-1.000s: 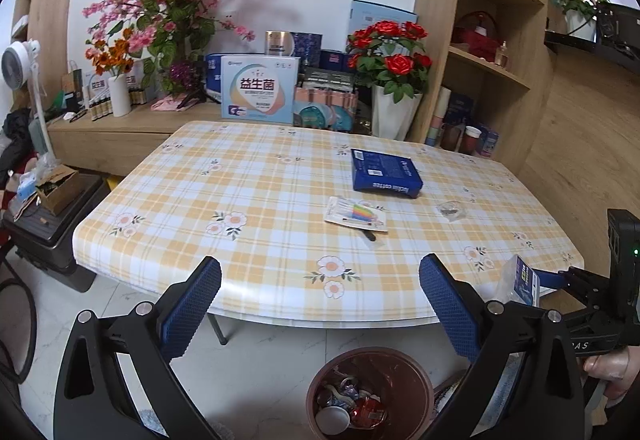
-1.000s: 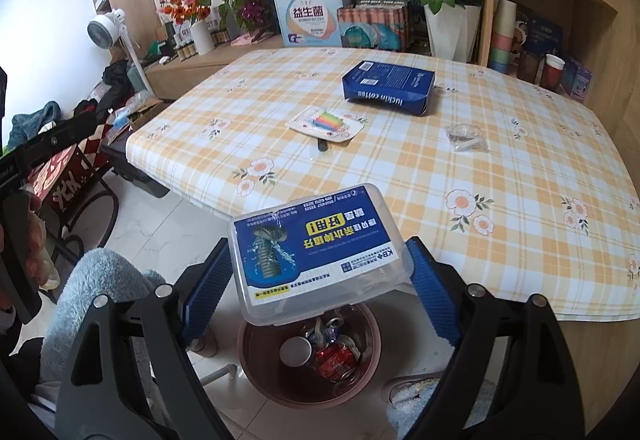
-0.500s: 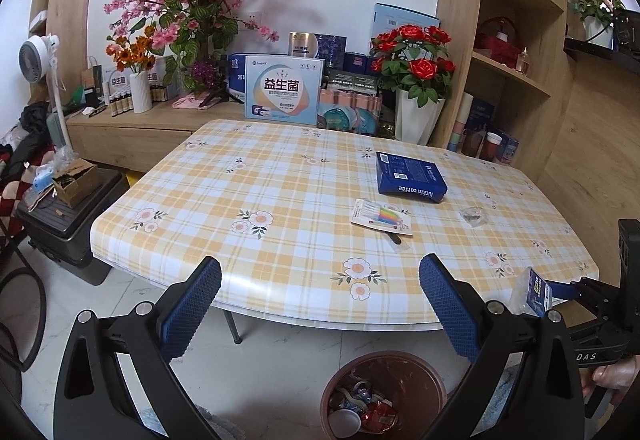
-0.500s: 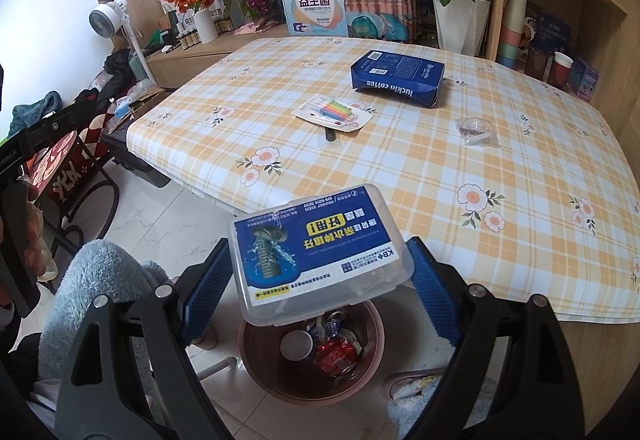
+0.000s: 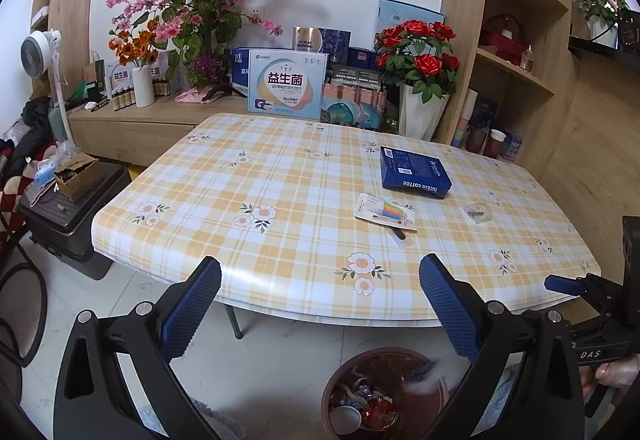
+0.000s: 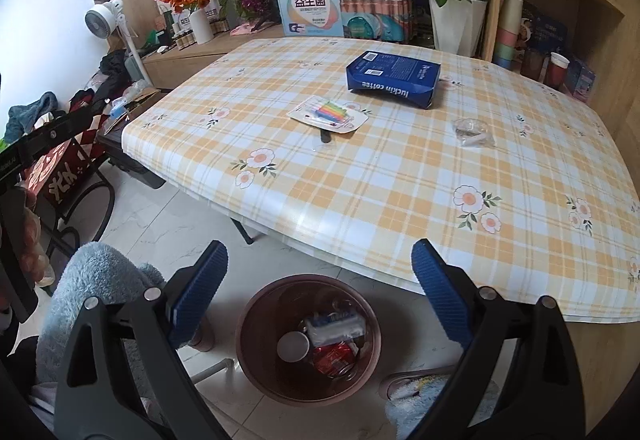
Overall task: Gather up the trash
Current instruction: 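Open the right tool over the bin to drop the screw box, then move both tools back over the table toward the pen pack and spork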
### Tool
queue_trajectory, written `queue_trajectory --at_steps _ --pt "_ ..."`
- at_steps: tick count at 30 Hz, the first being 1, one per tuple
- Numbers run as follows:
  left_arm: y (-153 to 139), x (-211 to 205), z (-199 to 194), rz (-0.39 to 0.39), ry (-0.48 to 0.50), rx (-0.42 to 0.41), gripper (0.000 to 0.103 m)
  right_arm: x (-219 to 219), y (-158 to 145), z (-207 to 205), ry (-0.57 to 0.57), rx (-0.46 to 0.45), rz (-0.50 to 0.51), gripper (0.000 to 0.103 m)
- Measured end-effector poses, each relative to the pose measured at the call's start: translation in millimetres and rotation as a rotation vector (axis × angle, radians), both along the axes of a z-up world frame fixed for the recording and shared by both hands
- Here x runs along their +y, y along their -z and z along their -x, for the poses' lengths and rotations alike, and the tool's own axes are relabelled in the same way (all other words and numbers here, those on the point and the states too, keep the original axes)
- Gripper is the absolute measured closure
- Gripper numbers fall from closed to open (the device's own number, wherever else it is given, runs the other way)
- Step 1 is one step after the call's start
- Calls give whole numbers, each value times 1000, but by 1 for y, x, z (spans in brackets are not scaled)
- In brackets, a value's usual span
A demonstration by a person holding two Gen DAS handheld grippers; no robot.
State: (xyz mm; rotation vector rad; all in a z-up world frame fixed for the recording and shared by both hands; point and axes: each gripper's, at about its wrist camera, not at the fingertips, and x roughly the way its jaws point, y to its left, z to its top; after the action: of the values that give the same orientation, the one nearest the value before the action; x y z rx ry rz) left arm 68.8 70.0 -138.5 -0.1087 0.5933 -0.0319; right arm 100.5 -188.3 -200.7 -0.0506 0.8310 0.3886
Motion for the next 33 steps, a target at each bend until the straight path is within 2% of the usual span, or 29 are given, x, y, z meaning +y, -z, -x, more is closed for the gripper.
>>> queue_trajectory --at_steps 19,33 --pt "5 4 -4 -12 -4 11 6 -26 -1 -12 91 -9 -7 9" --pt "13 -3 -32 -28 8 57 6 -38 7 -34 118 17 -18 9"
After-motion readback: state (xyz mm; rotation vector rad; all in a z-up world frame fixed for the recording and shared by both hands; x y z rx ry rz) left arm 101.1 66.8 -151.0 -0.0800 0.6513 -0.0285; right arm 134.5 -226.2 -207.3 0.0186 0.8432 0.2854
